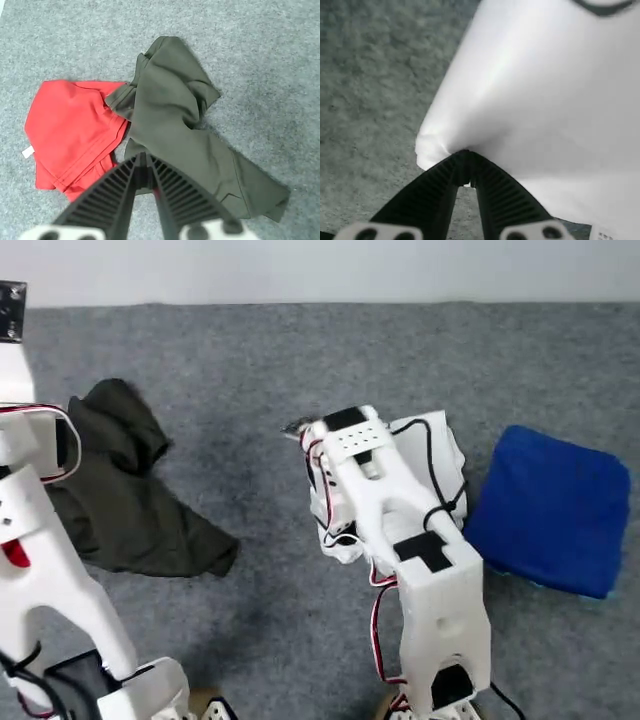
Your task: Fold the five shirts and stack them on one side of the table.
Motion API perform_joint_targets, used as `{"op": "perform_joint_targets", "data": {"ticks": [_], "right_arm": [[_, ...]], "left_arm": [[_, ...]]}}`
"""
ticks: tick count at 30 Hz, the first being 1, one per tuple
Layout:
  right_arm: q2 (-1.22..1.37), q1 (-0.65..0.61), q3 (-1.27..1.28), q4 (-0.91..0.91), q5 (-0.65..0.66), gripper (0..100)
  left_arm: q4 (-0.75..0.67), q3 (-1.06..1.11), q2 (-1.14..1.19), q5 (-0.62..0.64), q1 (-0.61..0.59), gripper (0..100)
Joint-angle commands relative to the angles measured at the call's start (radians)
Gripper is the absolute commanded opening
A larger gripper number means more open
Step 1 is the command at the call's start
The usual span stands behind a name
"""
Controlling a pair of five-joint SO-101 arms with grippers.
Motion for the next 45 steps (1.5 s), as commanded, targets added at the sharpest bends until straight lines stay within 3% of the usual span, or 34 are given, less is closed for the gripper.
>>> {"op": "perform_joint_targets", "data": {"ticks": [1,10,19,22,29,39,45], "right_arm": [[0.004,-0.024,-0.020,0.018,-0.008,0.9],[-0.208,0.007,-0.190,0.208,-0.005,0.9],[-0.188,0.334,-0.183,0.107,0.021,0.9],[-0.099,0.389,-0.175,0.079,0.046,0.9],[0.071,0.403,-0.181,0.157,0.043,0.9],[-0.196,0.404,-0.183,0.070,0.044,1.4],[-0.165,0.421,-0.181,-0.038,-0.020,21.9]], "left_arm": [[0.020,0.019,-0.040,-0.003,-0.005,0],[0.020,0.053,-0.040,-0.003,-0.005,0],[0.020,0.054,-0.095,-0.003,-0.002,0],[0.020,0.054,-0.114,-0.006,-0.003,0],[0.020,0.054,-0.118,-0.008,-0.003,0],[0.020,0.054,-0.120,-0.005,-0.005,0],[0.020,0.054,-0.120,-0.005,-0.005,0]]}}
